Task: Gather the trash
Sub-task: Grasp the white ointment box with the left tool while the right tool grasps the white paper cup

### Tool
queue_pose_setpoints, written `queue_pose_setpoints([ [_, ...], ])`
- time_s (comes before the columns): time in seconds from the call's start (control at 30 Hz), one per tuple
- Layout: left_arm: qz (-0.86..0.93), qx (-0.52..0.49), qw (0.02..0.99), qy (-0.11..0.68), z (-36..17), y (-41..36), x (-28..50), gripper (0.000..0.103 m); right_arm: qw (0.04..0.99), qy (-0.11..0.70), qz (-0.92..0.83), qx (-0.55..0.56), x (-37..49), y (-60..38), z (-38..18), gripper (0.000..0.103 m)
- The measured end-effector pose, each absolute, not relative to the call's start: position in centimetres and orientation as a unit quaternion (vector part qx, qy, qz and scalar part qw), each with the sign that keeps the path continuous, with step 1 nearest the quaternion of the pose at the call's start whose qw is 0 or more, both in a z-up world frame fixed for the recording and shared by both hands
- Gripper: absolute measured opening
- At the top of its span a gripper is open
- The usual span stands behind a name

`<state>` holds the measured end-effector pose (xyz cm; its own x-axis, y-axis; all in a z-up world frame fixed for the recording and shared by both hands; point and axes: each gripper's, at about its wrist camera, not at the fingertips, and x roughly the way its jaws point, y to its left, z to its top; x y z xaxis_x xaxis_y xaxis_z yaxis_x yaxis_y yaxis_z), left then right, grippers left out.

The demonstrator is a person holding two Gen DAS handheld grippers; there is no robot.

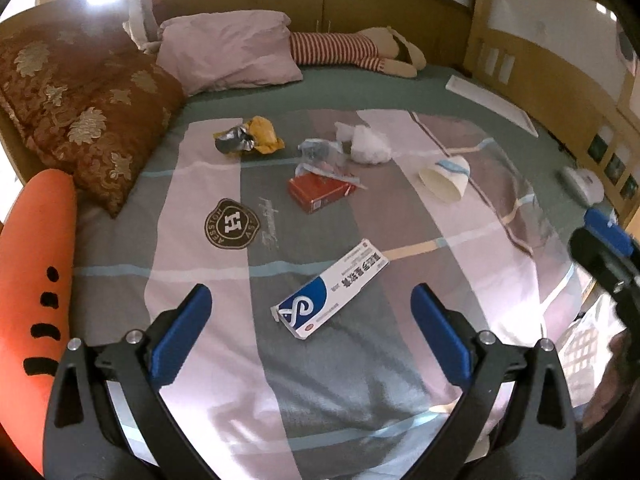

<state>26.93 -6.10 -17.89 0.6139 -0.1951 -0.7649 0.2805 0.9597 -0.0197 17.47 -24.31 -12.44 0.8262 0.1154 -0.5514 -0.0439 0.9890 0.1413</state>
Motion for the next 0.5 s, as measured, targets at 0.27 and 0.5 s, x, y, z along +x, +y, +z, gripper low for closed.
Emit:
queue_pose_setpoints([
  [0.27,-0.182,0.159,0.850,0.468,-23.7,-9.4,30.4,0.099,0.953,0.293,0.034,0.070,17.7,-24.9,-12.6,0.093],
  [0.5,-0.209,0.174,0.830,0.488,-28.1,-9.9,34.4,0.099,0.949,0.304,0.031,0.084,18.2,-25.2,-13.1,0.093],
])
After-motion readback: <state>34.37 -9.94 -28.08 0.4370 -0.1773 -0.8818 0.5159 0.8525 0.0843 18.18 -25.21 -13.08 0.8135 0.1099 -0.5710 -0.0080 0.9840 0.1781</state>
